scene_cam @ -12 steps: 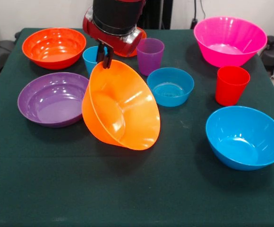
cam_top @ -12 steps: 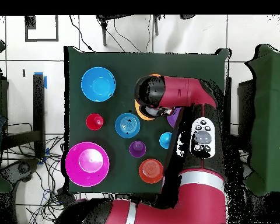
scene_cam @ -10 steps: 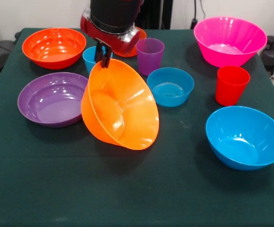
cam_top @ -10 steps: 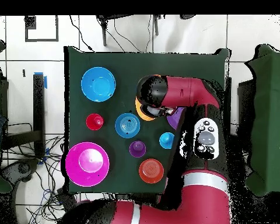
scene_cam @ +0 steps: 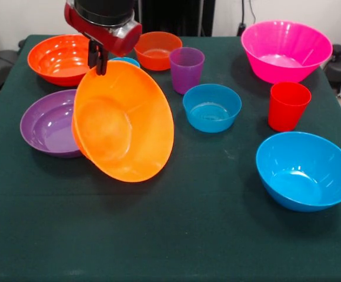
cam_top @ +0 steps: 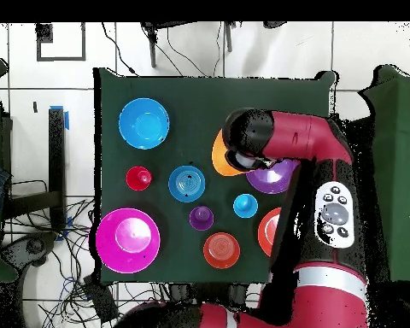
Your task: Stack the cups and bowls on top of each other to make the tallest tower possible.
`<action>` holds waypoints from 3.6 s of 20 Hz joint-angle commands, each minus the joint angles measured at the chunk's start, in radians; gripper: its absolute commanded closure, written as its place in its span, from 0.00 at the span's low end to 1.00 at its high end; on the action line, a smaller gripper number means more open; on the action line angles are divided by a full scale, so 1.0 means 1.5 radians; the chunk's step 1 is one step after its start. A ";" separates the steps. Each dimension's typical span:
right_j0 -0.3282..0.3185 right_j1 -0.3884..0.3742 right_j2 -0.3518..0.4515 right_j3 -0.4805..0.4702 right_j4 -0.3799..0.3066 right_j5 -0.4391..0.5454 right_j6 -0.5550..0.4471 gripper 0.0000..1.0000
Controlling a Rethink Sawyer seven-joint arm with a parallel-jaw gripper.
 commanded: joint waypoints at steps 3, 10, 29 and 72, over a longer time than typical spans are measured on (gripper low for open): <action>-0.007 0.005 0.079 0.037 -0.013 0.078 -0.138 1.00; -0.009 0.004 0.086 0.049 -0.013 0.060 -0.134 1.00; -0.012 0.006 0.107 0.058 -0.010 0.030 -0.108 0.00; -0.152 -0.040 0.209 0.089 -0.032 0.006 -0.275 0.00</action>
